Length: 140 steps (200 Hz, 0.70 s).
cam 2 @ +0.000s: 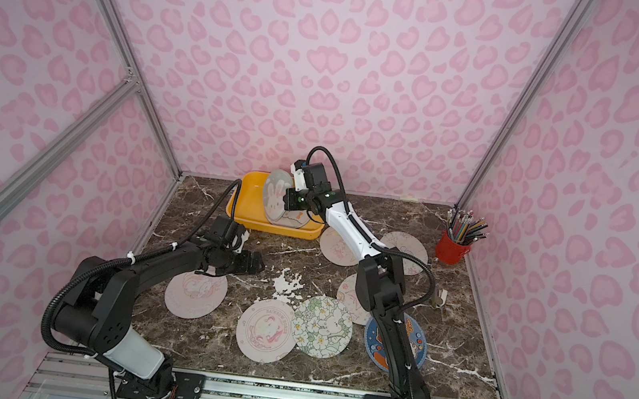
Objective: Put the coasters into the storage box
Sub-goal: Place the coaster in the storage box.
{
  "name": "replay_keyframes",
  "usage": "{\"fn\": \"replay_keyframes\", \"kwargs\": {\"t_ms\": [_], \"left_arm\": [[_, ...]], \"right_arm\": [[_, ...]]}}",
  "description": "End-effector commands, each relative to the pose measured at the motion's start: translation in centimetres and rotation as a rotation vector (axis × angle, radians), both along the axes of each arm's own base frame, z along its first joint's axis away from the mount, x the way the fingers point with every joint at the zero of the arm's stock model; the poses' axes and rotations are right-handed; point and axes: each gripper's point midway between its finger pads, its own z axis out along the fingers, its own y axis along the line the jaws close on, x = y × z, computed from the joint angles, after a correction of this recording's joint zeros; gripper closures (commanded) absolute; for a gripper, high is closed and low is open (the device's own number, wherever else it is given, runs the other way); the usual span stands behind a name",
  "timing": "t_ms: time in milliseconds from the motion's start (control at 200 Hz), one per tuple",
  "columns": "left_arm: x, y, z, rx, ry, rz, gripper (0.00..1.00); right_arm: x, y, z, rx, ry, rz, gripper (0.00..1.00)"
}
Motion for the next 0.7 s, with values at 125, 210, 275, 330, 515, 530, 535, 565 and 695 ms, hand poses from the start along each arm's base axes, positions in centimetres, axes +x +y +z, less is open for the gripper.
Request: {"fn": "replay_keyframes", "kwargs": {"t_ms": [125, 210, 275, 330, 515, 530, 535, 565, 695], "left_arm": [[0.0, 0.1, -0.1, 0.002, 0.003, 0.000, 0.00], [0.1, 0.2, 0.0, 0.006, 0.001, 0.000, 0.00], [0.1, 0.2, 0.0, 0.008, 0.002, 0.000, 0.00], [0.2, 0.2, -0.1, 0.008, 0.002, 0.002, 0.00], [0.4, 0.1, -0.2, 0.005, 0.008, 0.003, 0.00], [0.5, 0.1, -0.2, 0.005, 0.008, 0.003, 0.00], [0.5, 0.1, -0.2, 0.005, 0.009, 0.002, 0.00], [0.5, 0.0, -0.1, 0.004, 0.007, 0.002, 0.00], [0.7, 0.0, 0.0, 0.003, 0.009, 0.002, 0.00]], "right_arm": [[3.7, -2.0, -4.6, -0.043, 0.035, -0.076, 1.00], [4.1, -3.0, -5.8, -0.068, 0.051, -0.093, 1.00], [4.1, -3.4, -6.3, -0.095, 0.053, -0.101, 0.97], [4.1, -3.8, -6.4, -0.124, 0.051, -0.111, 0.81], [4.2, -5.8, -4.7, -0.222, -0.002, -0.187, 0.60], [4.2, -5.9, -4.5, -0.229, -0.006, -0.194, 0.58], [4.2, -6.0, -4.4, -0.230, -0.008, -0.196, 0.58], [4.2, -6.3, -4.1, -0.241, -0.016, -0.209, 0.56], [3.9, -7.2, -3.0, -0.269, -0.030, -0.232, 0.46]]}}
